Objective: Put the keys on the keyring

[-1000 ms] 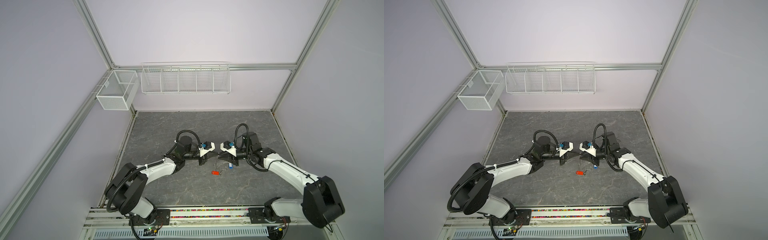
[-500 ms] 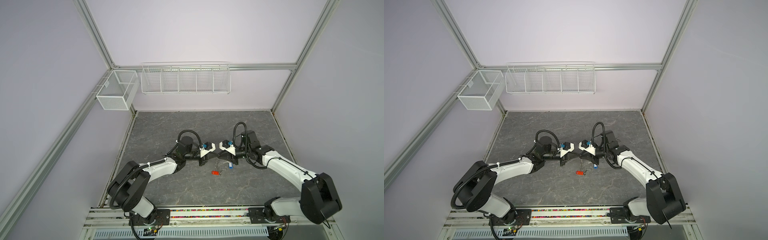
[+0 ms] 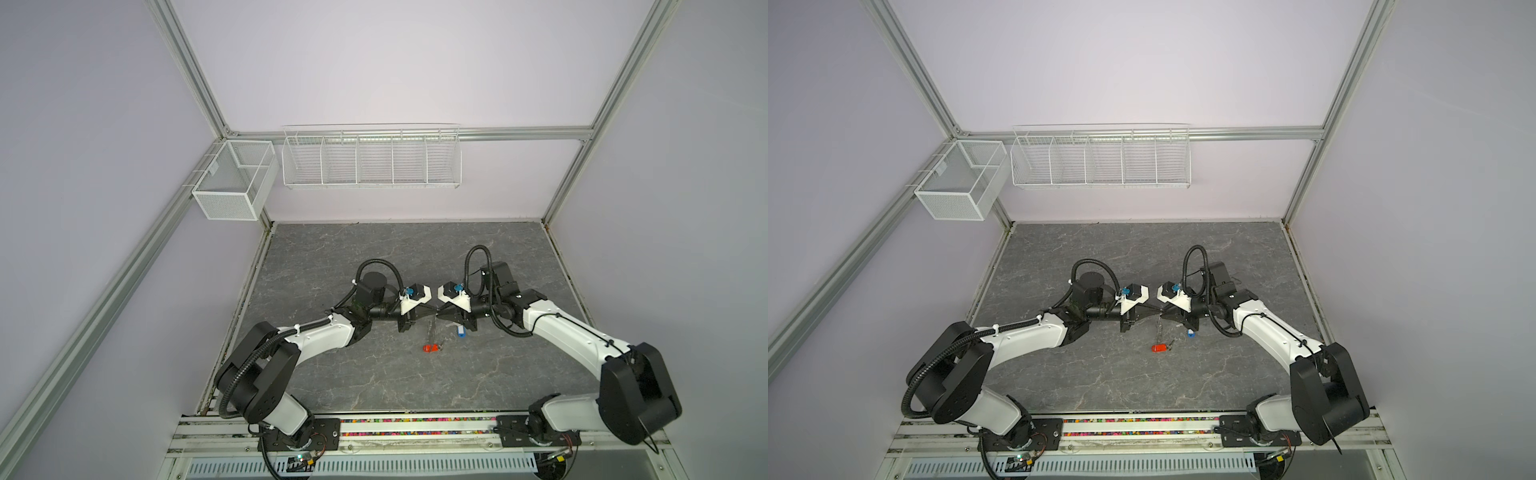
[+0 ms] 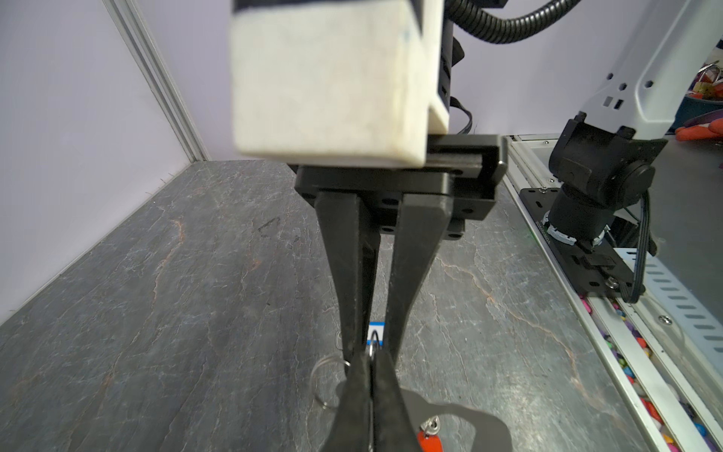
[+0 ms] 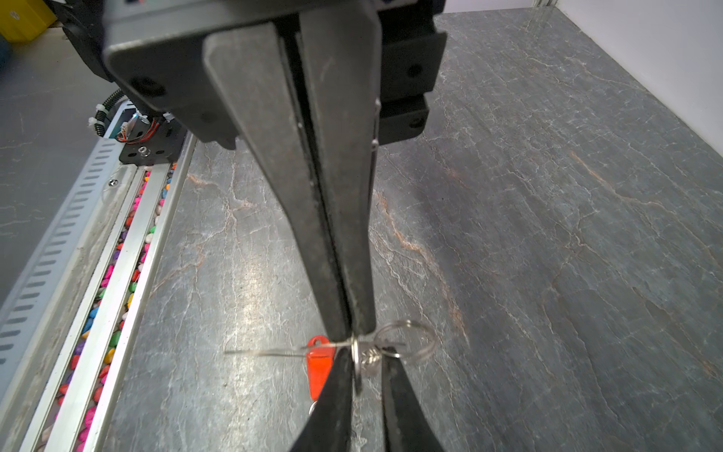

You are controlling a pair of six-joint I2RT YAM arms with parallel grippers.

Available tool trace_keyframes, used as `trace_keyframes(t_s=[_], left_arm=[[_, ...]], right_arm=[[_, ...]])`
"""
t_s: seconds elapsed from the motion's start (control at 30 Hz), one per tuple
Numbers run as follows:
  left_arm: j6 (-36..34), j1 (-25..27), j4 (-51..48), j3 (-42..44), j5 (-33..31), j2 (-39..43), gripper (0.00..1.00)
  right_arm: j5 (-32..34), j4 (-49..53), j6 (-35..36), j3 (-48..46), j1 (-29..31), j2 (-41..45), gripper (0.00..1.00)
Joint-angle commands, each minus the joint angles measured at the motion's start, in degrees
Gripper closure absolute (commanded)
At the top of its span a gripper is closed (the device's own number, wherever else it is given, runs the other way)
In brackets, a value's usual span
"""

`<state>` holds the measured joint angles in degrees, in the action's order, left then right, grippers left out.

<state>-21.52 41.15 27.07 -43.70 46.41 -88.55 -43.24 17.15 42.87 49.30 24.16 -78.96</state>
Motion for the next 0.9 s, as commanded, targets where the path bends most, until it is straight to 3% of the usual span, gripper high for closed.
trace_keyframes(t_s=[0.0, 0.77, 0.87], left_arm=[[-0.2, -0.1, 1.1, -2.4, 2.0, -0.6, 1.00], [-2.0, -0.1, -0.3, -2.1, 2.6, 0.4, 1.00], [-1.7, -1.0, -0.3, -1.1, 0.0, 2.0, 0.72]], right_arm=[[-0.9, 0.6, 1.3, 0.7, 0.3, 0.0, 0.82], [1.1, 5.7, 2.1, 4.0, 2.1, -0.9, 0.93], [2.5, 6.2, 2.1, 4.1, 1.9, -0.4, 0.93]])
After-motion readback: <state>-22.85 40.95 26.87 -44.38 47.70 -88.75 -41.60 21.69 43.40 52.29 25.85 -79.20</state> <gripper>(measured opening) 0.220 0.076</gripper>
